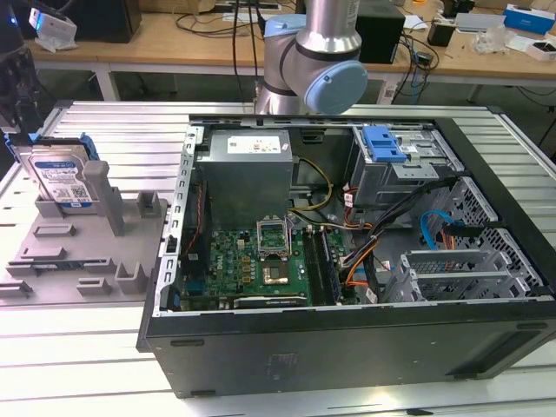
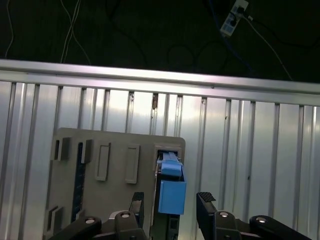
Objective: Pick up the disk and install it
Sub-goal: 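Pick up the disk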
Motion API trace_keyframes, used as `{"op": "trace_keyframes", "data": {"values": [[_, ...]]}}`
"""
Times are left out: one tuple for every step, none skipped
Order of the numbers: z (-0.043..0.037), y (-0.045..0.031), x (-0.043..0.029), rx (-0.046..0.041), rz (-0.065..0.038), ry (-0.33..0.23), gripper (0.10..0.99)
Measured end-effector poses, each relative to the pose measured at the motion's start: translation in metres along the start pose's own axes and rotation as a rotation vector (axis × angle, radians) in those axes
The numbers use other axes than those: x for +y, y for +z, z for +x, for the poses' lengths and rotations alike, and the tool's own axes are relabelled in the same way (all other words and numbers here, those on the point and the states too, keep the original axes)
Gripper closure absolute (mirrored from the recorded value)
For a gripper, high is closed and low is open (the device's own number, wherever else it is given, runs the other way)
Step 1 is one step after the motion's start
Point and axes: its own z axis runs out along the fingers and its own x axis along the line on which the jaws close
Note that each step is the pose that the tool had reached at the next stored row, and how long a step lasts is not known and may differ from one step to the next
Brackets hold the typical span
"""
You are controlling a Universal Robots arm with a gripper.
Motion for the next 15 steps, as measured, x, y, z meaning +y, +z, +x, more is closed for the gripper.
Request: {"op": "trace_keyframes", "data": {"values": [[0.0000, 0.0003, -0.0008, -0.0001, -0.001, 0.000, 0.545], [0.0000, 0.0006, -0.0014, -0.0001, -0.001, 0.000, 0.545], [0.0000, 0.0014, -0.0018, -0.0002, -0.002, 0.000, 0.545], [0.0000, 0.0024, -0.0018, -0.0002, -0.002, 0.000, 0.545], [0.0000, 0.0037, -0.0019, -0.0002, -0.003, 0.000, 0.545], [0.0000, 0.0046, -0.0020, -0.0002, -0.003, 0.000, 0.545], [-0.0001, 0.0056, -0.0020, -0.0003, -0.003, 0.000, 0.545], [0.0000, 0.0061, -0.0017, -0.0002, -0.003, 0.000, 0.545], [-0.0001, 0.0069, -0.0014, -0.0003, -0.003, 0.000, 0.545], [-0.0002, 0.0077, -0.0013, -0.0003, -0.003, 0.000, 0.545], [-0.0002, 0.0082, -0.0012, -0.0002, -0.003, 0.000, 0.545], [-0.0002, 0.0086, -0.0011, -0.0002, -0.003, 0.000, 0.545], [-0.0002, 0.0092, -0.0008, -0.0002, -0.003, 0.000, 0.545], [-0.0003, 0.0097, -0.0005, -0.0002, -0.003, 0.000, 0.545], [-0.0004, 0.0102, 0.0000, -0.0003, -0.003, 0.000, 0.545]]}}
